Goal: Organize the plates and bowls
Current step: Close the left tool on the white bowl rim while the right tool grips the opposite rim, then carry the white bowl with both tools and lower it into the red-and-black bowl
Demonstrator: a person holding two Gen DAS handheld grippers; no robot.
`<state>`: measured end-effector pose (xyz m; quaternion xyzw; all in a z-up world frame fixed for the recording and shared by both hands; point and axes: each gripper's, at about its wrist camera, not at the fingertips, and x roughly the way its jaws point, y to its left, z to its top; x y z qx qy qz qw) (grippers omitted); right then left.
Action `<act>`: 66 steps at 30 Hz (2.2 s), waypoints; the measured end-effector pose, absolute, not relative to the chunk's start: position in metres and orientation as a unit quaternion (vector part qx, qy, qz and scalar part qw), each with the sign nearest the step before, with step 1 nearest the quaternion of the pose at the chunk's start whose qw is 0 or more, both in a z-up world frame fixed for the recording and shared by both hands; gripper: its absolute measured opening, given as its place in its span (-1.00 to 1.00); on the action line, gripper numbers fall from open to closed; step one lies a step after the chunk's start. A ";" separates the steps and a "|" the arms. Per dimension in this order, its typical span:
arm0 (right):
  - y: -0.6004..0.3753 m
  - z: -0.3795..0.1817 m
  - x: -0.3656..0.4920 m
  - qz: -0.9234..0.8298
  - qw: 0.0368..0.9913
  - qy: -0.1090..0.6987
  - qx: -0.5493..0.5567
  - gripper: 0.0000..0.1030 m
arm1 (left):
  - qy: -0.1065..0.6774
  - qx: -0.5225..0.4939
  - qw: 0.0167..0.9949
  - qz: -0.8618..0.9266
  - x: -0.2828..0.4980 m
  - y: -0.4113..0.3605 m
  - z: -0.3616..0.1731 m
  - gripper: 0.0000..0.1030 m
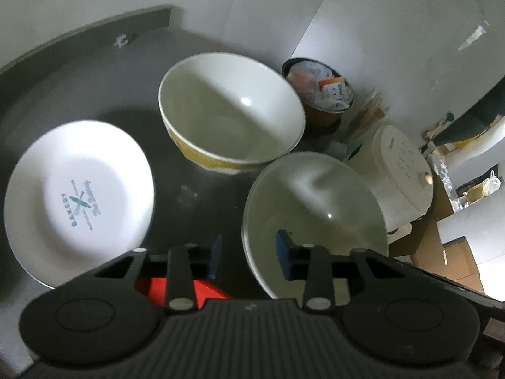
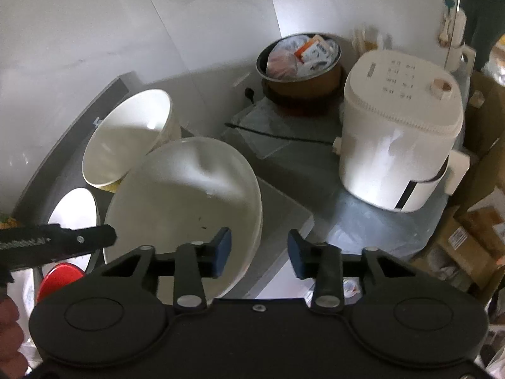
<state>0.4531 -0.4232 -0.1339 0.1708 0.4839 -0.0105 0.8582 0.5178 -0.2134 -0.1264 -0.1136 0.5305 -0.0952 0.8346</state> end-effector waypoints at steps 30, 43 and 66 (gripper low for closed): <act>-0.417 -0.079 0.418 0.005 0.882 0.421 0.213 -0.65 | 0.497 -0.109 0.855 -0.096 0.494 -0.215 -0.077 -0.86; -0.387 -0.047 0.392 0.035 0.896 0.395 0.199 -0.64 | 0.472 -0.126 0.869 -0.077 0.459 -0.182 -0.046 -0.89; -0.323 -0.052 0.381 0.085 0.886 0.423 0.169 -0.62 | 0.485 -0.145 0.862 -0.023 0.421 -0.119 -0.055 -0.87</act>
